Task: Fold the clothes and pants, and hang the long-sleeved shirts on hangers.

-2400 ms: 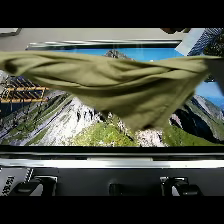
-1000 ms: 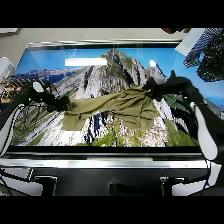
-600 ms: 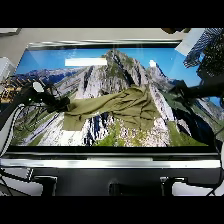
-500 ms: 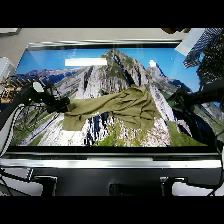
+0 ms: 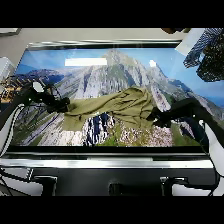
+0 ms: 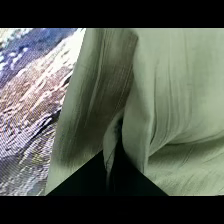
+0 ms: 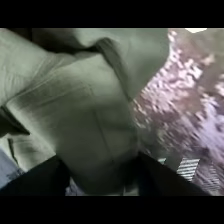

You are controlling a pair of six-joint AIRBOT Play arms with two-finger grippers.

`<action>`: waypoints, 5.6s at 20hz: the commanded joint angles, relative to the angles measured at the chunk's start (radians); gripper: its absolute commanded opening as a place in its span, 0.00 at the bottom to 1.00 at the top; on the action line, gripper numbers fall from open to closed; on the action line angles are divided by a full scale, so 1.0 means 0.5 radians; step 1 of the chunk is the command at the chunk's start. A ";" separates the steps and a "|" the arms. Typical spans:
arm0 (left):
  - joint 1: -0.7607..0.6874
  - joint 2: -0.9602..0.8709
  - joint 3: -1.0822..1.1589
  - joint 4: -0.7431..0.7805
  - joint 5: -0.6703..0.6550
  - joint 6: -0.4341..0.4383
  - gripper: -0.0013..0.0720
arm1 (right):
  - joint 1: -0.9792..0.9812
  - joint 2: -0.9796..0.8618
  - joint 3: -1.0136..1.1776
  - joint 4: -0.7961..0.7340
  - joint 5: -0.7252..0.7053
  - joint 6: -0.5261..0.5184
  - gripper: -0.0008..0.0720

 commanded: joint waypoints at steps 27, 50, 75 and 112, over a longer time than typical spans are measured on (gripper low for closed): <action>0.690 1.793 1.031 0.035 -0.127 -0.076 0.04 | 0.076 1.894 1.285 -1.423 0.249 0.473 0.05; 0.208 -0.073 0.285 -0.338 0.142 0.168 0.64 | 0.080 -0.540 1.157 -0.355 -0.230 0.576 0.05; -0.938 0.684 -1.254 -1.057 0.759 -0.336 0.86 | 0.080 -0.308 1.157 -0.396 -0.541 0.481 0.05; 0.242 1.838 0.587 -0.722 0.316 0.209 0.04 | 0.078 1.743 1.170 -0.643 0.607 0.510 0.05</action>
